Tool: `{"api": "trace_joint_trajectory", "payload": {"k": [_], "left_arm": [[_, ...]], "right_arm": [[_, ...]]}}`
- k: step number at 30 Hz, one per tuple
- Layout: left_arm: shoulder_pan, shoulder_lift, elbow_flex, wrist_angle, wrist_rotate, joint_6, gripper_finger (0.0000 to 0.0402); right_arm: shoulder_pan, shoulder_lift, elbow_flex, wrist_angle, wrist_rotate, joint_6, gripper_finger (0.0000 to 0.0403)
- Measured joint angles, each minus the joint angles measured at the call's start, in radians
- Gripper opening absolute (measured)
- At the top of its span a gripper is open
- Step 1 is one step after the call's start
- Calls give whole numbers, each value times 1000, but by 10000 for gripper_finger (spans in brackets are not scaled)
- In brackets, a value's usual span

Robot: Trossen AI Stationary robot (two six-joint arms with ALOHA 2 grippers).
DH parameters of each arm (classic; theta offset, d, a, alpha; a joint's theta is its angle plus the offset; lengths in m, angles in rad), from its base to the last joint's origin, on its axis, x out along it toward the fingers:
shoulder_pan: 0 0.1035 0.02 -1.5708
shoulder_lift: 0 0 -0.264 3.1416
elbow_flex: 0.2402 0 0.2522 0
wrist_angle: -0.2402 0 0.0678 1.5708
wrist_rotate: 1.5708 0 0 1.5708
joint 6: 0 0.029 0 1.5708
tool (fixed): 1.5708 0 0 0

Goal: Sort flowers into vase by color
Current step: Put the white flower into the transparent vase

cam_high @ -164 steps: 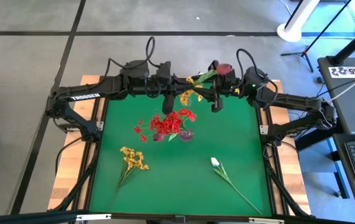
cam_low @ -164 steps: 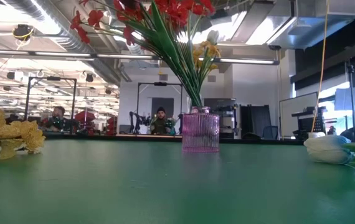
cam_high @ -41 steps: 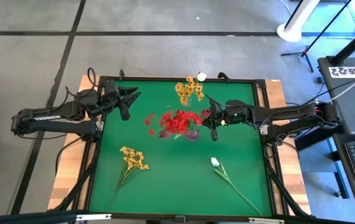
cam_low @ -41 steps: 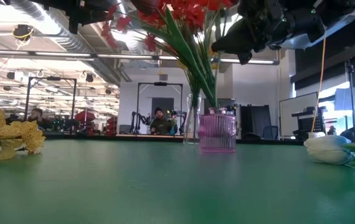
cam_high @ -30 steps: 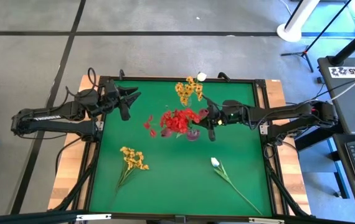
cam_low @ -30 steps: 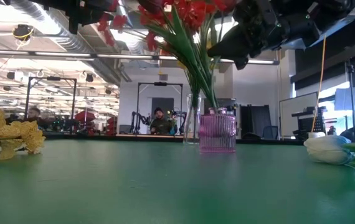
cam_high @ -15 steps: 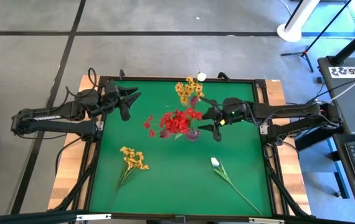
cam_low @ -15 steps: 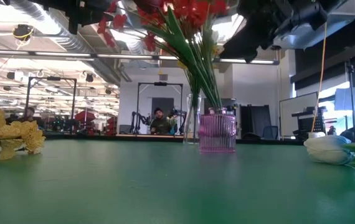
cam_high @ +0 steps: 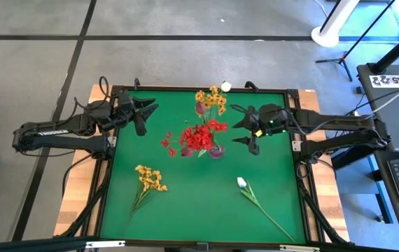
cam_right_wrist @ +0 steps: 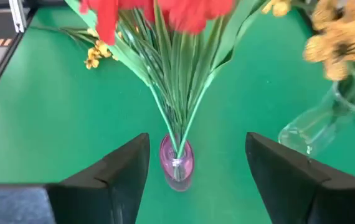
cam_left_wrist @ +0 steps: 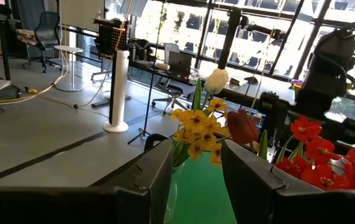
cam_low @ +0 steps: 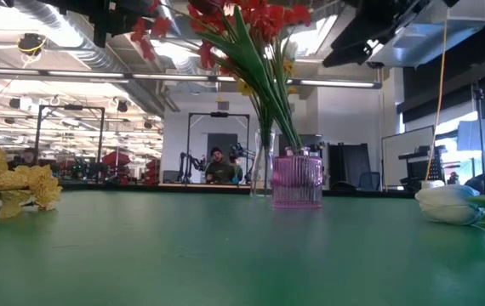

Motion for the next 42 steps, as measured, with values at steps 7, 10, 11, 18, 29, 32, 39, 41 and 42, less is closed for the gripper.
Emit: {"api": "trace_joint_trajectory", "payload": {"k": [7, 10, 11, 18, 29, 32, 39, 41, 42], "left_arm": [[0, 0, 0, 0, 0, 0, 133], [0, 0, 0, 0, -4, 0, 133], [0, 0, 0, 0, -11, 0, 133], [0, 0, 0, -4, -19, -1, 133], [0, 0, 0, -6, -19, -53, 133], [0, 0, 0, -6, -19, -62, 133], [-21, 26, 0, -19, 20, -131, 133], [-35, 37, 0, -21, 20, -137, 133], [-42, 42, 0, -24, 20, -142, 133]], "right_arm": [[1, -71, 18, -128, 24, 73, 253], [42, -81, 17, -190, 42, 135, 252], [68, -80, 16, -211, 61, 156, 252], [335, -33, 15, -293, 243, 327, 252], [616, 166, 15, -361, 317, 716, 252], [651, 240, 15, -379, 272, 845, 252], [705, 411, 15, -375, 120, 1128, 252], [719, 452, 14, -367, 88, 1188, 252], [726, 471, 14, -354, 73, 1209, 252]]}}
